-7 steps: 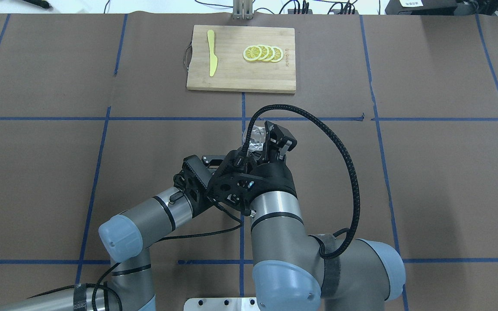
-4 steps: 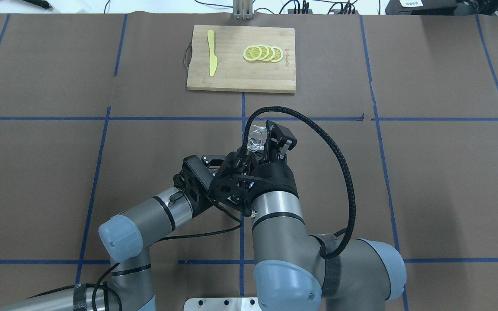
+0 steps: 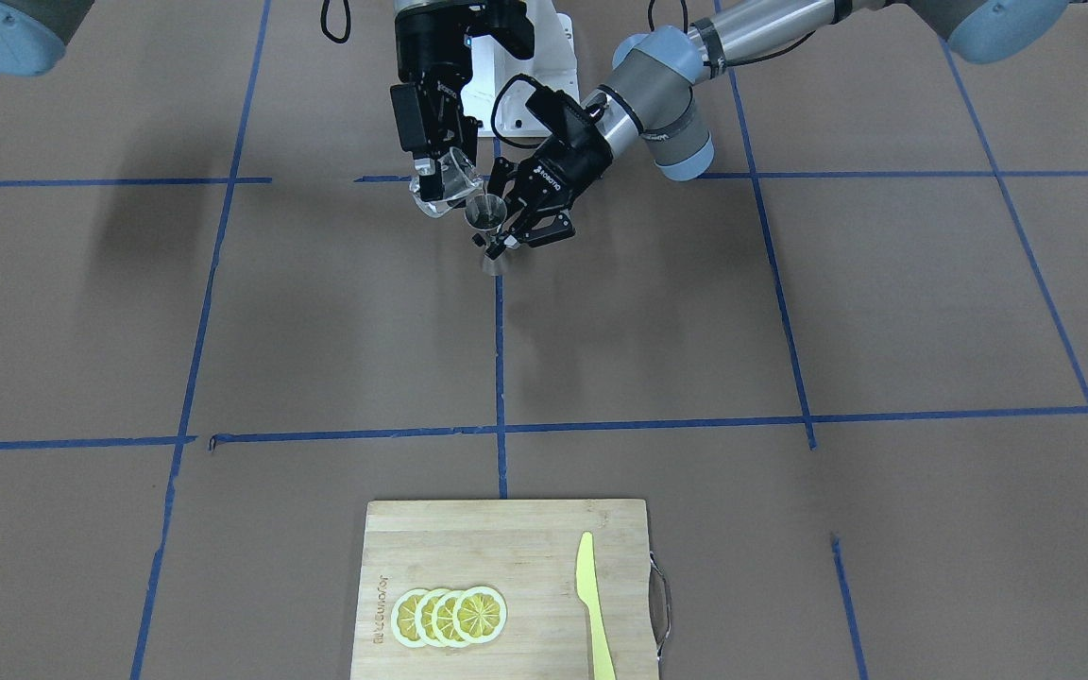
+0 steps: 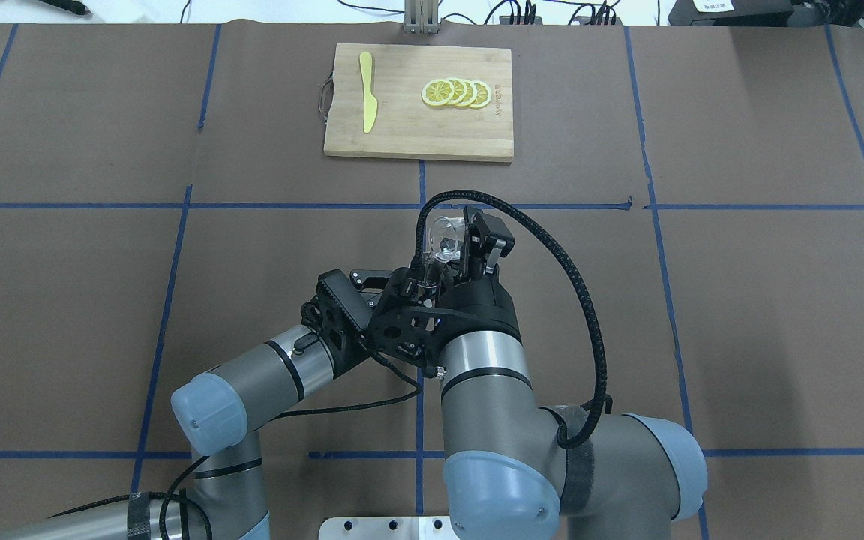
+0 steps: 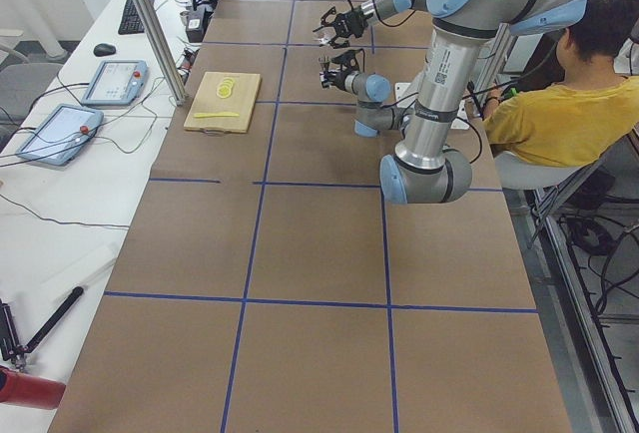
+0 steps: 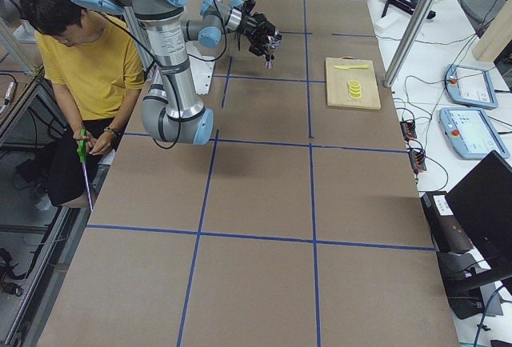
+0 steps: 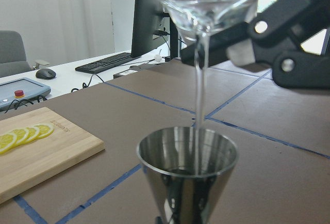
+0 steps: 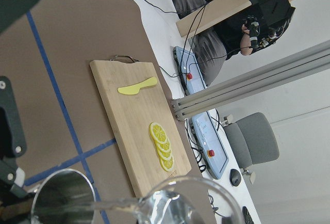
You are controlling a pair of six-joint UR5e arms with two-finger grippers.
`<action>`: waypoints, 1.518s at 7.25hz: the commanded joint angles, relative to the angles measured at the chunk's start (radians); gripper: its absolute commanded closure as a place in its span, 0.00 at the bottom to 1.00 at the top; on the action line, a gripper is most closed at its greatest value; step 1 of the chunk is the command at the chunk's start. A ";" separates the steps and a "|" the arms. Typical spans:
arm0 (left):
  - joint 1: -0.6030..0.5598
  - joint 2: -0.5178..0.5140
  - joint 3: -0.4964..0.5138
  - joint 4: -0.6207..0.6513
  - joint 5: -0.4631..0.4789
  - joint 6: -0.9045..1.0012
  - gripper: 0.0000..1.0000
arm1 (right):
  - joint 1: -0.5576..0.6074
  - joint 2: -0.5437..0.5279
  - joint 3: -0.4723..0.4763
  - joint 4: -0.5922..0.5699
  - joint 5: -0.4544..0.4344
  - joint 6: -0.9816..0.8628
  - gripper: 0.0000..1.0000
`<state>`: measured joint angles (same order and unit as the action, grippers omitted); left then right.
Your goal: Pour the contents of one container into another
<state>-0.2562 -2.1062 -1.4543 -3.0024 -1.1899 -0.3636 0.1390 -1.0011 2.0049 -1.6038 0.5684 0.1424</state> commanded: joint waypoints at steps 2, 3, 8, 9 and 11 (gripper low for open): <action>0.000 0.000 -0.001 0.000 -0.001 0.000 1.00 | 0.001 -0.002 0.003 -0.041 -0.025 -0.043 1.00; 0.000 0.000 -0.001 0.000 0.001 0.000 1.00 | -0.001 -0.002 0.003 -0.041 -0.030 -0.055 1.00; 0.000 0.002 -0.005 0.000 0.001 0.000 1.00 | -0.001 0.004 0.003 -0.045 -0.039 -0.106 1.00; 0.000 0.003 -0.005 0.000 0.001 0.000 1.00 | -0.001 0.004 0.003 -0.045 -0.039 -0.107 1.00; 0.000 0.006 -0.005 0.000 0.000 0.000 1.00 | -0.001 0.004 0.003 -0.045 -0.039 -0.127 1.00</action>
<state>-0.2562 -2.1024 -1.4587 -3.0020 -1.1891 -0.3636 0.1381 -0.9965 2.0080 -1.6490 0.5293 0.0277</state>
